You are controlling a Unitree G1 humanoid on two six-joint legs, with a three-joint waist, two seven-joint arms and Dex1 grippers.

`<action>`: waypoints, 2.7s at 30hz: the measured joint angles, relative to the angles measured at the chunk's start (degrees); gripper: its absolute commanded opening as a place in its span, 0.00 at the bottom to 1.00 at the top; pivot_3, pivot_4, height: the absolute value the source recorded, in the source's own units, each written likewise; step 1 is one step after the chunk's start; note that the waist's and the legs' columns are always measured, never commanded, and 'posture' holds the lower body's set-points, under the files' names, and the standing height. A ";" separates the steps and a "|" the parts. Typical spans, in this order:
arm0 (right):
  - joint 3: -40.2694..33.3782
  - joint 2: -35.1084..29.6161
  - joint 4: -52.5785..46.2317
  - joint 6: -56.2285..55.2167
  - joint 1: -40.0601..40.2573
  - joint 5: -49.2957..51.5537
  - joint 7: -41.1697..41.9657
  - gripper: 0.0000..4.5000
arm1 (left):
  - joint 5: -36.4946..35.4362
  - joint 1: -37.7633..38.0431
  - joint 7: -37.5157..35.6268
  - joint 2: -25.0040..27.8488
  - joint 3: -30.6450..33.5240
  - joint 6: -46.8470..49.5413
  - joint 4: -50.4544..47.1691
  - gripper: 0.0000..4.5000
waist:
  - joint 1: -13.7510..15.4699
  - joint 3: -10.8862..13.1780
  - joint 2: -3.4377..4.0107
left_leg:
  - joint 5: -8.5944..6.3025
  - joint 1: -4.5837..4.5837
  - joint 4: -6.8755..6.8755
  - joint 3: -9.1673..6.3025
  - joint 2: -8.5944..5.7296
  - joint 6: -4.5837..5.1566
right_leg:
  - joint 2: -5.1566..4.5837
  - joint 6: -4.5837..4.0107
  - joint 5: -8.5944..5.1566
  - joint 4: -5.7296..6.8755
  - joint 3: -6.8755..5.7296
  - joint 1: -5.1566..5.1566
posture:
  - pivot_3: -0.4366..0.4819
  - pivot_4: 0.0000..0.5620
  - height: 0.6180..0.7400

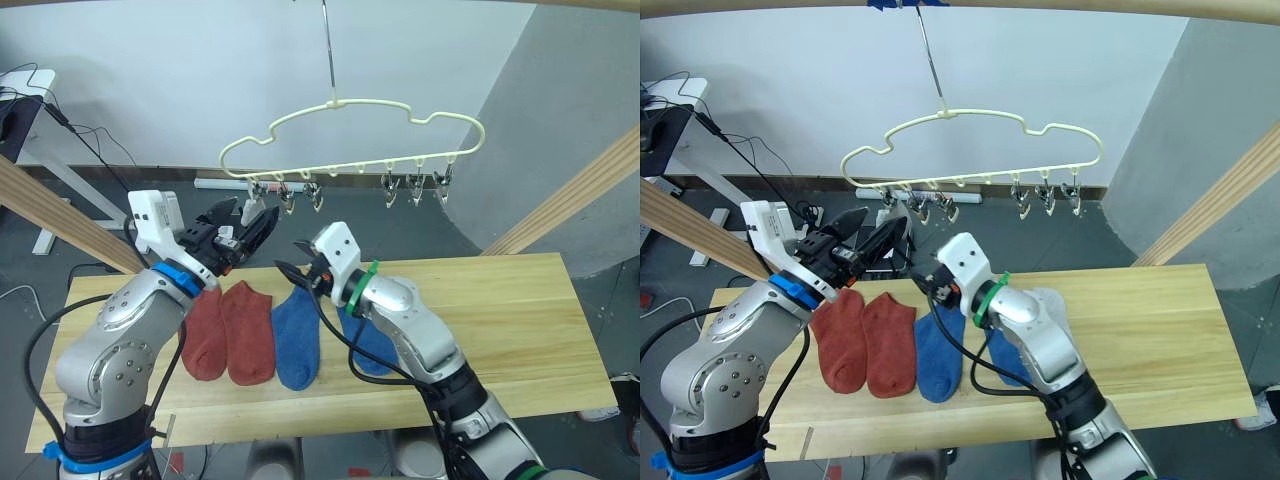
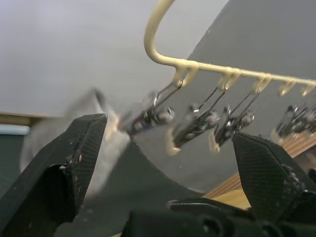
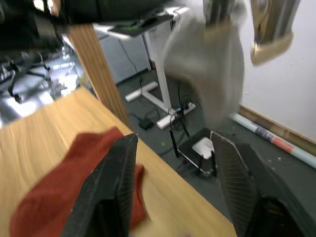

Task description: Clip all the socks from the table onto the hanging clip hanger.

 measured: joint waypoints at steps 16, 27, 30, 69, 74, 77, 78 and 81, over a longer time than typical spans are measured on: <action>-18.17 -28.04 -27.28 7.58 8.76 20.53 19.20 0.56 | 22.23 9.72 -1.10 -5.45 -10.19 -18.31 -4.55 1.00 | 0.29 0.02 0.03 | -0.01 -0.09 0.05 0.05 -0.16 0.03 | 0.03 -0.01 0.01 0.03 -0.02 0.03 | 0.26 0.61 1.00; -26.92 -38.93 -30.54 15.08 9.28 31.02 21.31 0.57 | 31.77 9.00 1.45 -12.19 -14.50 -26.79 -0.53 0.73 | -0.14 0.01 0.02 | -0.01 -0.13 0.11 0.06 -0.25 0.04 | 0.06 -0.02 0.02 0.02 -0.04 0.05 | 0.19 0.60 1.00; -26.95 -39.06 -30.82 15.41 9.28 31.84 20.58 0.57 | 33.21 8.45 1.94 -12.53 -14.55 -27.67 1.04 0.62 | -0.25 0.01 0.02 | 0.00 -0.12 0.12 0.07 -0.25 0.04 | 0.06 -0.02 0.02 0.03 -0.04 0.05 | 0.19 0.60 1.00; -28.61 -40.96 -30.84 16.63 8.87 34.31 16.32 0.57 | 37.16 -1.99 2.45 -17.30 -14.92 -35.65 17.00 0.38 | -1.83 0.01 0.02 | -0.03 -0.07 0.84 -0.05 -0.26 0.10 | 0.11 0.16 0.12 0.09 -0.11 0.47 | 0.14 0.61 1.00; -28.61 -40.96 -30.84 16.63 9.07 34.32 16.27 0.57 | 37.34 -2.99 3.29 -17.71 -14.60 -35.65 17.17 0.38 | -1.83 0.01 0.02 | -0.04 -0.07 0.95 -0.03 -0.27 0.10 | 0.11 0.25 0.17 0.08 -0.07 0.52 | 0.14 0.61 1.00; -28.61 -40.96 -30.84 16.63 9.07 34.32 16.23 0.57 | 37.30 -3.14 3.46 -17.97 -14.52 -35.63 17.19 0.38 | -1.85 0.01 0.02 | -0.03 -0.07 0.94 -0.05 -0.27 0.10 | 0.13 0.24 0.17 0.08 -0.09 0.52 | 0.14 0.61 1.00; -28.61 -40.96 -30.84 16.65 9.07 34.35 16.20 0.57 | 37.24 -3.44 3.52 -18.19 -14.36 -35.57 17.23 0.38 | -1.85 0.01 0.02 | -0.03 -0.07 0.94 -0.05 -0.27 0.10 | 0.13 0.24 0.17 0.08 -0.09 0.52 | 0.14 0.61 1.00; -28.60 -40.95 -30.86 16.98 9.01 34.54 16.07 0.57 | 36.90 -4.72 3.85 -18.42 -13.56 -35.39 17.27 0.38 | -1.85 0.01 0.02 | -0.04 -0.07 0.94 -0.04 -0.27 0.10 | 0.13 0.24 0.17 0.07 -0.07 0.52 | 0.14 0.61 1.00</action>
